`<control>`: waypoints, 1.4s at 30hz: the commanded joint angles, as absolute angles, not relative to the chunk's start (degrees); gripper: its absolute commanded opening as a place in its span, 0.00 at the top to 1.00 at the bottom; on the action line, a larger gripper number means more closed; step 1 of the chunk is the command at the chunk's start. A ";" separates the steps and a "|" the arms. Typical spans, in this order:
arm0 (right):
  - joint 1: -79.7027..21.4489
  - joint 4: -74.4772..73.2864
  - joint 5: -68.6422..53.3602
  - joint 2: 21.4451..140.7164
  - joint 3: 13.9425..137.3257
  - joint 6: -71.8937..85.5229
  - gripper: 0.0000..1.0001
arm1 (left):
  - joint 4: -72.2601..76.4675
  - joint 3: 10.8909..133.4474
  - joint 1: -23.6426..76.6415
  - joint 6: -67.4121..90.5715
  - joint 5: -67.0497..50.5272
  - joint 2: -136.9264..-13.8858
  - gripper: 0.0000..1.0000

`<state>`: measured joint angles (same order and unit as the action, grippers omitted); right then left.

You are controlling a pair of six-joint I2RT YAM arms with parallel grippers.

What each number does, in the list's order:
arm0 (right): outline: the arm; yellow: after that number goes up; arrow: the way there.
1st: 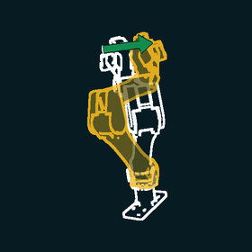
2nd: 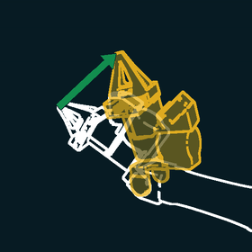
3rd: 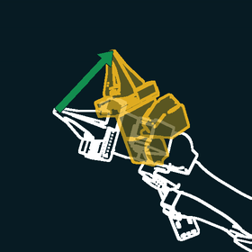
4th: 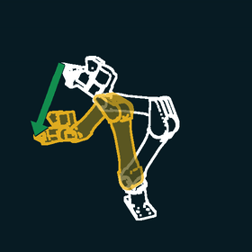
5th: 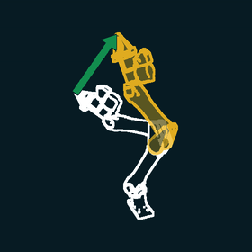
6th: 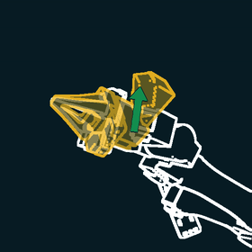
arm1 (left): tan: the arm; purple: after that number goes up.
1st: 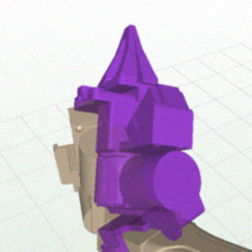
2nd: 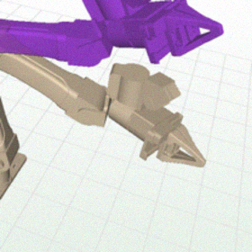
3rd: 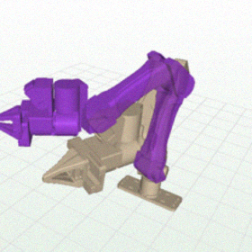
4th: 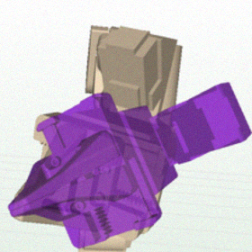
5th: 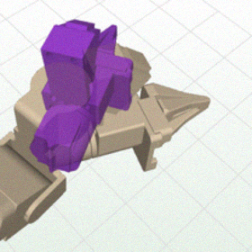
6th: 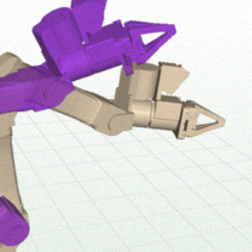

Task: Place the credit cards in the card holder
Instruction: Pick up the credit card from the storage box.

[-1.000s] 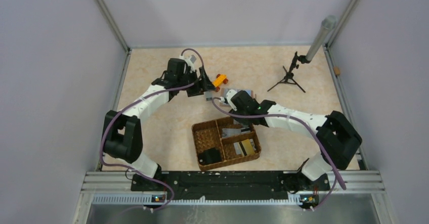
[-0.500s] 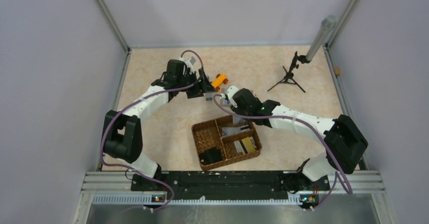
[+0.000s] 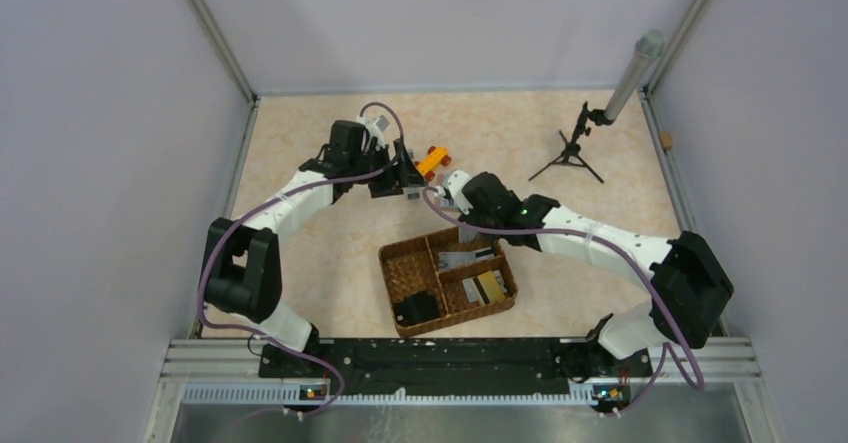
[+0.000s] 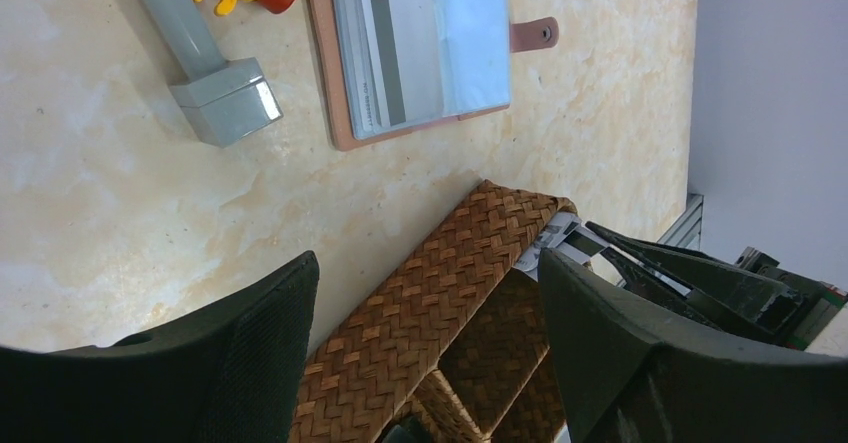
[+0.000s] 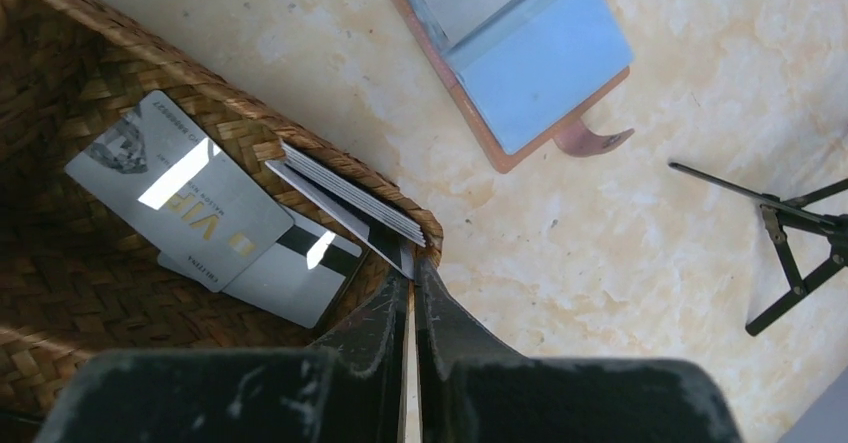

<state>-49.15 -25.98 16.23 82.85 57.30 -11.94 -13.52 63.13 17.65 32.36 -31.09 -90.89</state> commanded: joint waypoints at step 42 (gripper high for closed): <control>-33.07 -38.66 -48.65 75.37 70.01 -4.90 1.00 | -9.64 53.09 32.16 15.44 -59.46 -74.97 0.99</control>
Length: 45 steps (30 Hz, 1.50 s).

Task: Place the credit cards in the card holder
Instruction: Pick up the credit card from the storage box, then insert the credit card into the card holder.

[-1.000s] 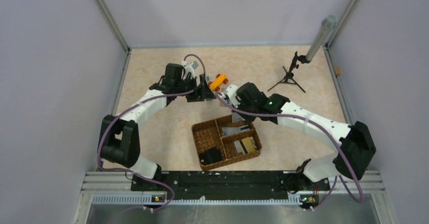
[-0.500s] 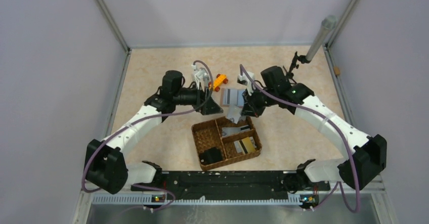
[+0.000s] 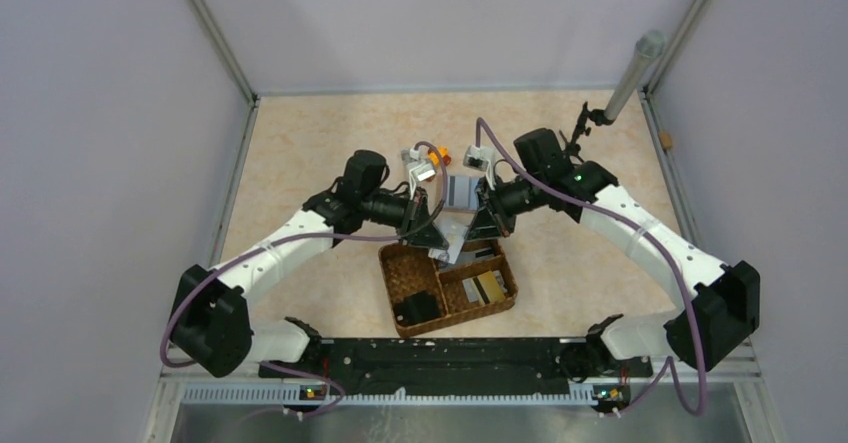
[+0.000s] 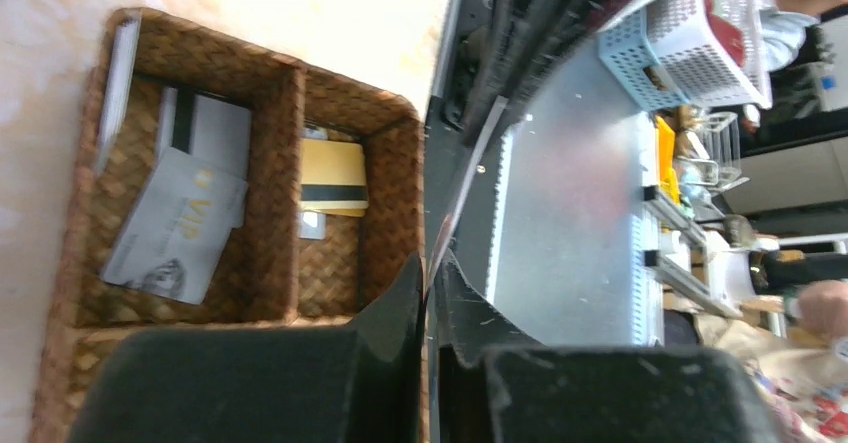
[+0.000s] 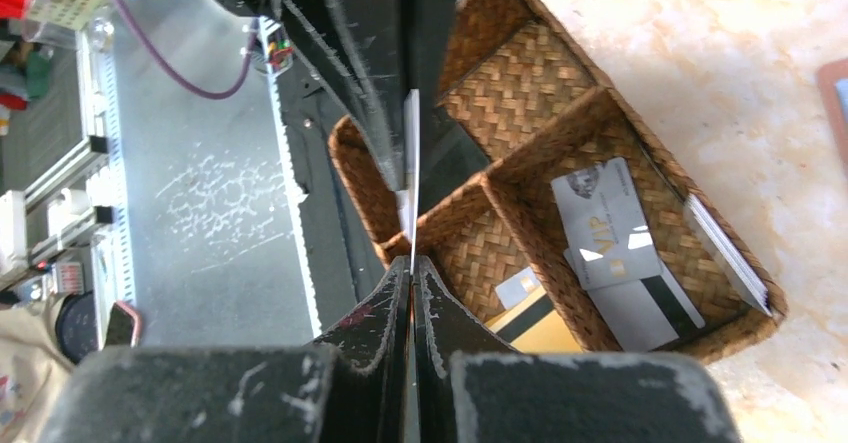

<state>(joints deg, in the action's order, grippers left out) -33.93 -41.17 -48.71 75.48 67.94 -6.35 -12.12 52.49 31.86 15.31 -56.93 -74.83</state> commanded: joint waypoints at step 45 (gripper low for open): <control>-21.98 -30.11 7.56 112.93 83.23 16.70 0.93 | -15.65 96.13 24.67 34.90 -44.12 -125.43 1.00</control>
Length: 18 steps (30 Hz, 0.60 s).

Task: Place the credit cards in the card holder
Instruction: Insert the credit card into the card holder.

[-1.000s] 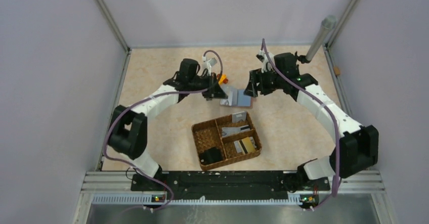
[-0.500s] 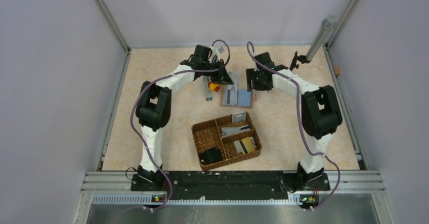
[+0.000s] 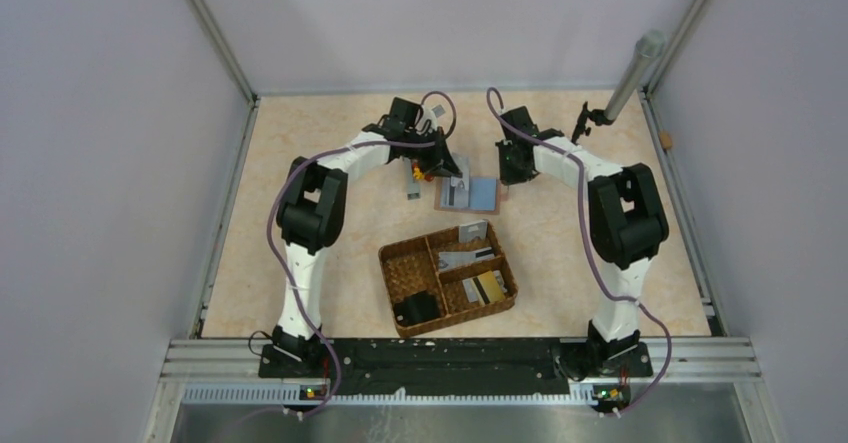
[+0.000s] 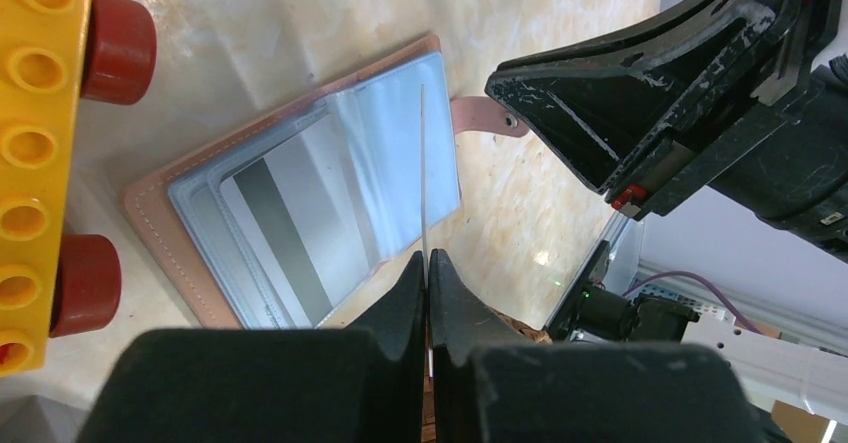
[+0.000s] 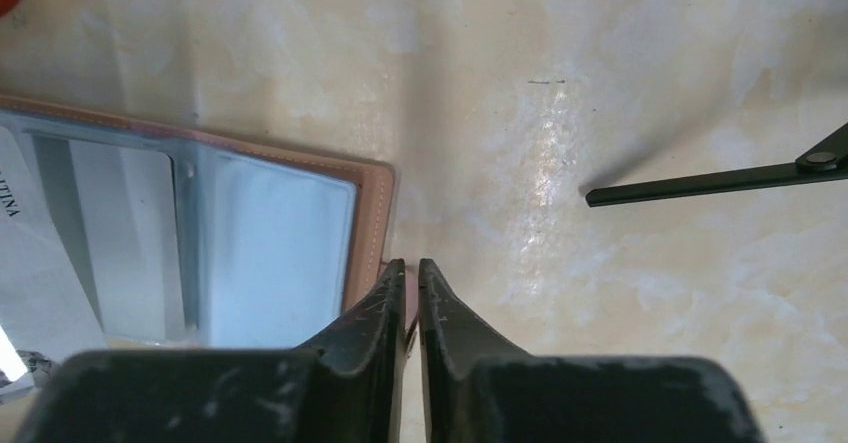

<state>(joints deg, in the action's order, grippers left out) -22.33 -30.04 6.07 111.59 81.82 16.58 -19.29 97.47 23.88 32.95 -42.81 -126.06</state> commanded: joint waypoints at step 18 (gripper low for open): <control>-17.46 -28.33 5.24 108.72 81.05 13.66 0.76 | -10.81 94.55 25.84 39.19 -43.63 -126.56 1.00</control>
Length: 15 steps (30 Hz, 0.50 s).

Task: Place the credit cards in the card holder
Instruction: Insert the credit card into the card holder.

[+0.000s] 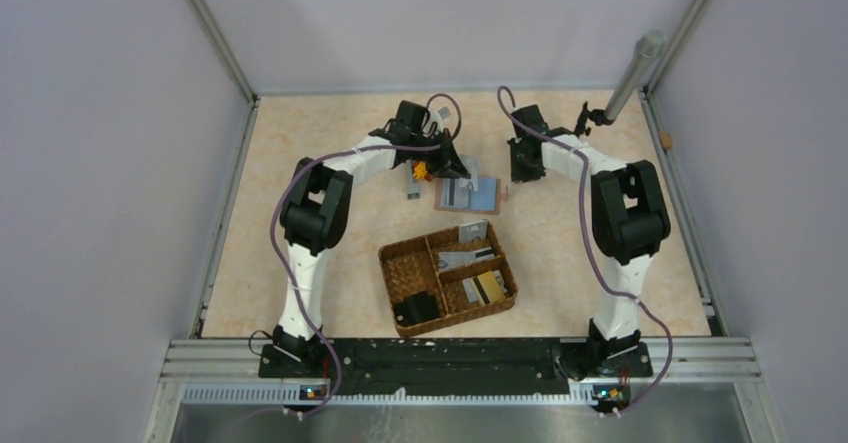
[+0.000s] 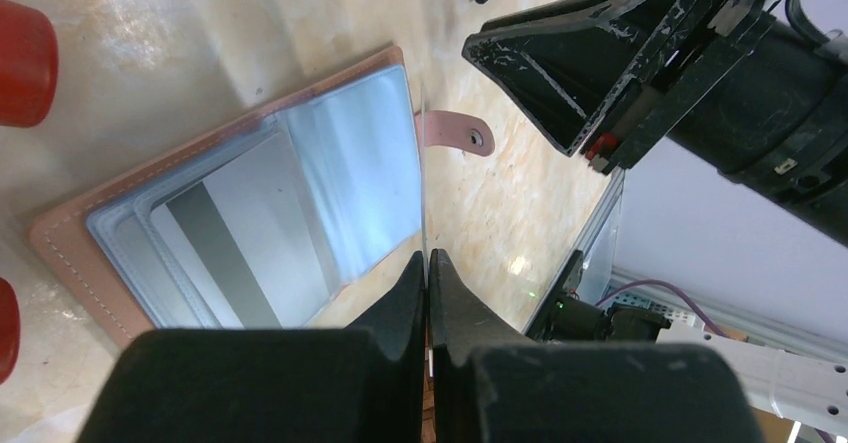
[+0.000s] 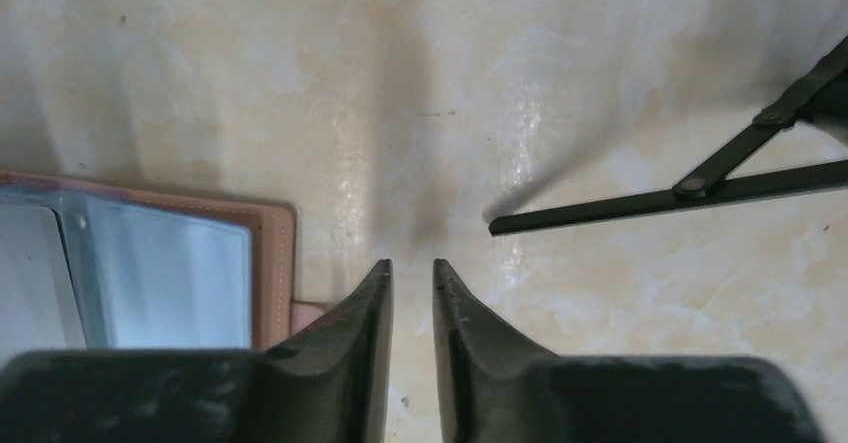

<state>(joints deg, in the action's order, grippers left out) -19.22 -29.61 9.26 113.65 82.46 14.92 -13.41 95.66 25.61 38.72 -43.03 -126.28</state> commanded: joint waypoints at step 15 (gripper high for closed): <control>-19.83 -23.49 -3.57 104.69 76.60 17.34 0.41 | -11.43 92.14 25.63 38.12 -41.69 -123.77 1.00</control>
<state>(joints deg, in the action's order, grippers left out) -18.70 -25.78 -2.81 105.45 76.53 15.84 -13.15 92.79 25.65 38.87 -42.39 -126.28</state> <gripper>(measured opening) 0.582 0.001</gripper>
